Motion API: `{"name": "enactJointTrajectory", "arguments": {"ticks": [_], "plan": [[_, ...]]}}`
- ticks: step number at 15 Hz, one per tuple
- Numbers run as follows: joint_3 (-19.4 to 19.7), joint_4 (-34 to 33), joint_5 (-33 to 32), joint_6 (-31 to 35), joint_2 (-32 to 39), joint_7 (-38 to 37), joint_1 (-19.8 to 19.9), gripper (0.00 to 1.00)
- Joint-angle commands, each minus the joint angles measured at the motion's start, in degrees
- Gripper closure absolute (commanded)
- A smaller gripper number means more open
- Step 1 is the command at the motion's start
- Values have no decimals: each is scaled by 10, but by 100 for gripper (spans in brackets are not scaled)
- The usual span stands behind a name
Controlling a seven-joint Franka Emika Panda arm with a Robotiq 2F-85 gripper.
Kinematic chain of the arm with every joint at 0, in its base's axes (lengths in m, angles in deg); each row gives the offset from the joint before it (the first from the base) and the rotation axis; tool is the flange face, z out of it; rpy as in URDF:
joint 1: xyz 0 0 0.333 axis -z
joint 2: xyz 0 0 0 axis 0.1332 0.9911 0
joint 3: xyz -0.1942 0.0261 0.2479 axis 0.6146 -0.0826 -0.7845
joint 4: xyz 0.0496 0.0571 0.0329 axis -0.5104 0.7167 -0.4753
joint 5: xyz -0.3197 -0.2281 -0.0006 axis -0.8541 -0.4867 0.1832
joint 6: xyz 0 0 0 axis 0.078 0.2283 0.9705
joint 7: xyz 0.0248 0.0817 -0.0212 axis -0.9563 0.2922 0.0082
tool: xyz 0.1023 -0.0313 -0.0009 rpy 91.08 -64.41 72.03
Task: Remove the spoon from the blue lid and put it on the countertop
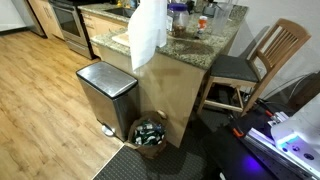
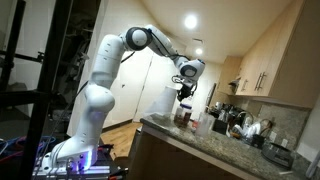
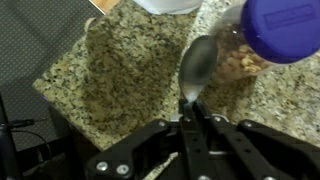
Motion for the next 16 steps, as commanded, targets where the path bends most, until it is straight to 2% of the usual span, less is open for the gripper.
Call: {"name": "enactJointTrajectory", "arguments": {"ticks": [1,3,6,10,12,14,16], "plan": [[-15,146,43,49,-53,79,-16,100],[-35,203,48,121,-50,104,-35,100],[-66,220,16,202,-19,90,-62,100],[-88,221,-123,279,20,5,-85,100],[-82,218,-192,302,41,-50,-90,100],[-76,214,-226,306,63,-93,-93,100],[-74,212,-226,305,76,-112,-95,100]]}}
